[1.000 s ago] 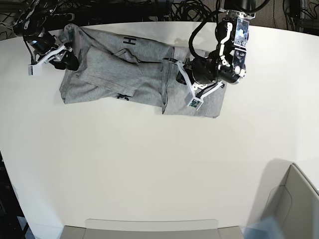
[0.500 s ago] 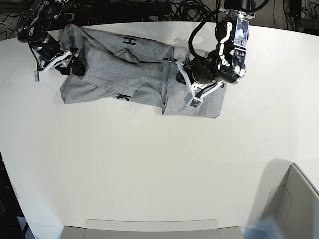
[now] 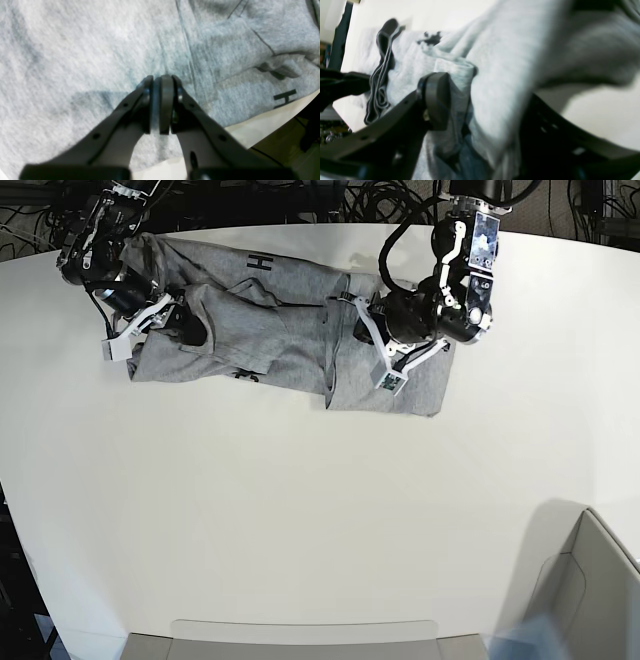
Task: Fold the T-shirt properly
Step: 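Fold the strip end over with the right gripper onto the bundle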
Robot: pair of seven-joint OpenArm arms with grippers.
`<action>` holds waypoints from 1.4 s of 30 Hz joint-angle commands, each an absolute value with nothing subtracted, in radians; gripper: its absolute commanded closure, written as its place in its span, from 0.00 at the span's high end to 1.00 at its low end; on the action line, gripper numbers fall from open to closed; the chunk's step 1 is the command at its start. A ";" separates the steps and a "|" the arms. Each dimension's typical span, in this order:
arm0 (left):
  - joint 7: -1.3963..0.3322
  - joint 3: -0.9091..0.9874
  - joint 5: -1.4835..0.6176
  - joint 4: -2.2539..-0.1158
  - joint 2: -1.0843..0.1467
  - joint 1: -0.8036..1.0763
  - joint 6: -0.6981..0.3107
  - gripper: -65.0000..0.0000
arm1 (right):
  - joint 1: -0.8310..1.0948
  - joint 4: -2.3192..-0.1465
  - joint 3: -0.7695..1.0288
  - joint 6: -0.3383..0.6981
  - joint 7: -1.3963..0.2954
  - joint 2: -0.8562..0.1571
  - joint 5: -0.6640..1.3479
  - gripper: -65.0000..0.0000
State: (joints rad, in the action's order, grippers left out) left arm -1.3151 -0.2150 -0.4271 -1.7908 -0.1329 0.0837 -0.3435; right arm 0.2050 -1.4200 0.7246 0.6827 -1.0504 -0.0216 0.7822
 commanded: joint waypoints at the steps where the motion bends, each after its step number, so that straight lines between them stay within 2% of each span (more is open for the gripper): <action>1: -1.313 -0.209 -0.440 -1.805 -0.131 0.076 -0.343 0.08 | 0.213 -1.422 0.723 0.698 -1.099 -0.024 0.730 0.36; 6: -1.316 -0.208 -0.440 -1.814 -0.134 0.081 -0.343 0.08 | 0.182 -1.419 0.730 0.698 -1.099 -0.033 0.727 0.00; 11: -1.316 -0.206 -0.441 -1.893 -0.159 0.122 -0.343 0.08 | 0.131 -1.428 0.731 0.698 -1.098 -0.073 0.656 0.00; 15: -1.317 -0.143 -0.441 -1.962 -0.171 0.160 -0.343 0.08 | 0.081 -1.426 0.819 0.698 -1.036 -0.084 0.595 0.00; 21: -1.337 -0.058 -0.441 -1.962 -0.206 0.173 -0.346 0.08 | 0.044 -1.458 0.812 0.568 -1.020 -0.107 0.418 0.00; 24: -1.379 -0.039 -0.441 -1.962 -0.232 0.174 -0.346 0.08 | 0.051 -1.560 0.760 0.501 -1.020 -0.076 0.354 0.00; 31: -1.396 0.051 -0.440 -1.948 -0.272 0.174 -0.344 0.08 | 0.074 -1.836 0.628 0.407 -1.023 0.074 0.239 0.00; 38: -1.396 0.105 -0.438 -1.922 -0.292 0.174 -0.346 0.08 | 0.097 -1.929 0.387 0.263 -1.023 0.143 0.111 0.00; 42: -1.396 0.107 -0.438 -1.920 -0.298 0.177 -0.346 0.08 | 0.117 -1.951 0.236 0.148 -1.017 0.147 0.091 0.00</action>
State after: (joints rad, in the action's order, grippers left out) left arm -1.4029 0.1028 -0.4301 -1.9060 -0.2905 0.1829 -0.3443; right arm 0.1291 -1.9270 0.2363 0.1452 -1.0431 0.1444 0.0788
